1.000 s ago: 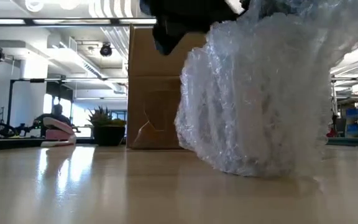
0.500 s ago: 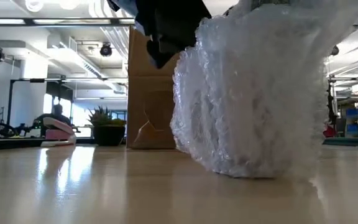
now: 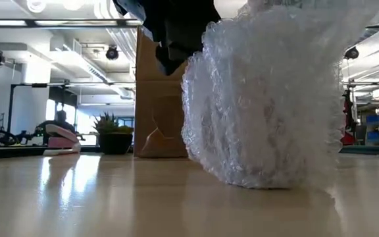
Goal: Wrap mug
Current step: Wrap the gray mug with the bubble wrap
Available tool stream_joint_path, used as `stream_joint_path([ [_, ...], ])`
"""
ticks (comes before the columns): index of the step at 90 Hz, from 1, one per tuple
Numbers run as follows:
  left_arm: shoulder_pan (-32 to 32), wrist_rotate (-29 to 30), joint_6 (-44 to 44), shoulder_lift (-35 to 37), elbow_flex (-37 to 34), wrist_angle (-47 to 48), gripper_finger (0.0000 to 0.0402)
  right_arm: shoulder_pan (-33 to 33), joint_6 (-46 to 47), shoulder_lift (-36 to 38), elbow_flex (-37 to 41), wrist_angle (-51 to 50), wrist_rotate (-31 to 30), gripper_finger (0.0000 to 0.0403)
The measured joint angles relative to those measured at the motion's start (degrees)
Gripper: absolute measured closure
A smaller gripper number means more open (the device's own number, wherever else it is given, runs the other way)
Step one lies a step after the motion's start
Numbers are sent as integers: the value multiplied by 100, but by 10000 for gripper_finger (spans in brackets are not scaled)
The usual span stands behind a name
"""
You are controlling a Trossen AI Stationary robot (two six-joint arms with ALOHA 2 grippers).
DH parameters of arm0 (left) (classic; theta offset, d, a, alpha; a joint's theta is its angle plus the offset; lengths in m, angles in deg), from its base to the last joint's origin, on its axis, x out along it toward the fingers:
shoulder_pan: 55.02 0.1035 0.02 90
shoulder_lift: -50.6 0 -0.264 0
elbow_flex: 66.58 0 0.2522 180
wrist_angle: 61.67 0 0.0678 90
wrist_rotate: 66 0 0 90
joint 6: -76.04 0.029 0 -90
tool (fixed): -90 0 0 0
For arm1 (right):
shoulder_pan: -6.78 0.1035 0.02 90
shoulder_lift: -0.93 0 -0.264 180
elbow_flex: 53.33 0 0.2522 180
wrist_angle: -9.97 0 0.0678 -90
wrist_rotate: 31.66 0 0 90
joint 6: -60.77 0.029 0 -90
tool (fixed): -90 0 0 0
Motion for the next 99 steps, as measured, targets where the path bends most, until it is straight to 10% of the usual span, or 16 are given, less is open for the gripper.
stream_joint_path([
  [17,13,-37,44,0,-11,17,402,-20,-472,-315,384,1816,815,403],
  [76,-213,-81,-325,748,69,1573,402,-65,-321,-544,431,1884,887,403],
  [99,-199,-827,174,326,35,625,402,-75,-330,-544,435,1903,890,403],
])
